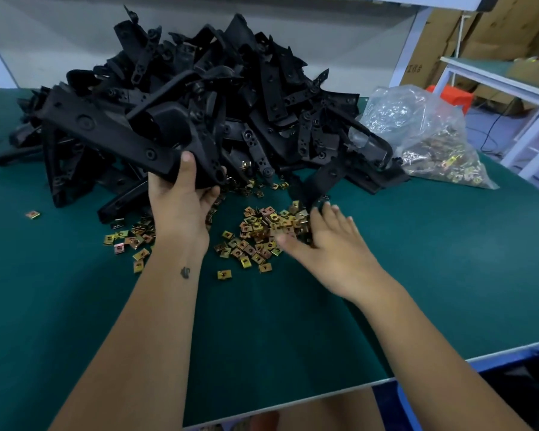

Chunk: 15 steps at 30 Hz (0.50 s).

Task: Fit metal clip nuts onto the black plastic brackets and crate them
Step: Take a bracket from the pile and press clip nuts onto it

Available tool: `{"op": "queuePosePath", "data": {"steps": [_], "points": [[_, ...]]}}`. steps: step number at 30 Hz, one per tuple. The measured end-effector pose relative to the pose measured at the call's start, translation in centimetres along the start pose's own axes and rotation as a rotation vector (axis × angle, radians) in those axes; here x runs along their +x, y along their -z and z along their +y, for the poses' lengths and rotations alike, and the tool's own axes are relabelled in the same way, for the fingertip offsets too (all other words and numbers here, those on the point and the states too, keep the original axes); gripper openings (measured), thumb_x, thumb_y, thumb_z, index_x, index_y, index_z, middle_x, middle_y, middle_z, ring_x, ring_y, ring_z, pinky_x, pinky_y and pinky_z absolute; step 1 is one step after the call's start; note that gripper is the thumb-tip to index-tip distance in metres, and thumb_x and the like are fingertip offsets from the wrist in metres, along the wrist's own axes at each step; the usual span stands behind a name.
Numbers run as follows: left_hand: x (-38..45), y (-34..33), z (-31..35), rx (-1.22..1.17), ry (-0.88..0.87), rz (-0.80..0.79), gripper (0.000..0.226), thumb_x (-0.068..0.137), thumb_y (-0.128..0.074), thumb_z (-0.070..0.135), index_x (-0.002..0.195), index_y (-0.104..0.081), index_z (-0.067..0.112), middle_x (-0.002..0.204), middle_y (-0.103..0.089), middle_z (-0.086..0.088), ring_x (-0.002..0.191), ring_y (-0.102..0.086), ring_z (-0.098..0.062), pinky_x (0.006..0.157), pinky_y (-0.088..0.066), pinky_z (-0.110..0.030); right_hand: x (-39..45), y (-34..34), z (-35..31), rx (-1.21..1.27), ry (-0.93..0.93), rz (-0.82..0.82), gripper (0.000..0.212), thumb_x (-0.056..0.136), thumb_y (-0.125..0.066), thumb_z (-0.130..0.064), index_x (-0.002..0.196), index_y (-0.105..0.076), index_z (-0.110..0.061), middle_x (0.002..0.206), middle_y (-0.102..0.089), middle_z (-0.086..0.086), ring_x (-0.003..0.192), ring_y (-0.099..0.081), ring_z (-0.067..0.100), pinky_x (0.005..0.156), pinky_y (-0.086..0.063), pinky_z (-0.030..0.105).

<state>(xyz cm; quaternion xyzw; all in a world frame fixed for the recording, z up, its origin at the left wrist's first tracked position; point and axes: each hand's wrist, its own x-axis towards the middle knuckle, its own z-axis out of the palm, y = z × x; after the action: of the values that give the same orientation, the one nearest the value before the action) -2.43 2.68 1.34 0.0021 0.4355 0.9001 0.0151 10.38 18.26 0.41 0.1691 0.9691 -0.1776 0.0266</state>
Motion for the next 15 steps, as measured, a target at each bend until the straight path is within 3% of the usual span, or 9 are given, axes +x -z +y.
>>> {"op": "queuePosePath", "data": {"steps": [4,7,11,13,15], "points": [[0.2,-0.1,-0.5,0.069,-0.029,0.006,0.012,0.102,-0.054,0.022,0.114,-0.054,0.025,0.127,-0.066,-0.008,0.102,-0.069,-0.033,0.067,-0.054,-0.025,0.0,-1.3,-2.7,0.017,0.097,-0.047,0.133,0.058,-0.020,-0.098,0.156,0.012,-0.013,0.163,0.019,0.006,0.148,0.022,0.017,0.121,0.012,0.037],[0.2,-0.2,-0.9,0.111,-0.048,-0.002,0.012,0.102,-0.054,0.021,0.113,-0.054,0.025,0.126,-0.065,-0.008,0.112,-0.065,-0.036,0.067,-0.054,-0.024,1.6,-2.4,-4.2,-0.015,0.190,0.003,0.134,0.061,-0.038,-0.095,0.156,0.010,-0.014,0.164,0.012,0.007,0.150,0.016,0.019,0.121,0.010,0.037],[0.6,0.2,-0.8,0.053,-0.027,0.004,0.016,0.104,-0.051,0.016,0.119,-0.052,0.018,0.129,-0.061,-0.012,0.106,-0.064,-0.033,0.066,-0.053,-0.023,5.2,-2.5,-5.0,0.005,0.261,0.085,0.116,0.069,-0.048,-0.087,0.156,-0.009,-0.021,0.164,-0.011,0.008,0.150,-0.009,0.024,0.119,-0.011,0.036],[0.8,0.4,-0.6,-0.013,0.006,0.014,0.017,0.104,-0.048,0.013,0.121,-0.052,0.016,0.125,-0.061,-0.010,0.101,-0.062,-0.027,0.066,-0.053,-0.024,6.7,-2.0,-4.9,0.099,0.285,0.073,0.104,0.070,-0.059,-0.081,0.153,-0.023,-0.029,0.160,-0.025,0.001,0.145,-0.025,0.021,0.103,-0.025,0.027],[0.9,0.4,-0.5,-0.040,0.031,0.008,0.018,0.104,-0.048,0.012,0.121,-0.052,0.017,0.123,-0.061,-0.006,0.099,-0.062,-0.025,0.067,-0.053,-0.024,7.8,-1.5,-4.7,0.195,0.276,0.092,0.093,0.068,-0.068,-0.074,0.145,-0.039,-0.031,0.148,-0.040,-0.005,0.135,-0.038,0.015,0.092,-0.030,0.024]]}}
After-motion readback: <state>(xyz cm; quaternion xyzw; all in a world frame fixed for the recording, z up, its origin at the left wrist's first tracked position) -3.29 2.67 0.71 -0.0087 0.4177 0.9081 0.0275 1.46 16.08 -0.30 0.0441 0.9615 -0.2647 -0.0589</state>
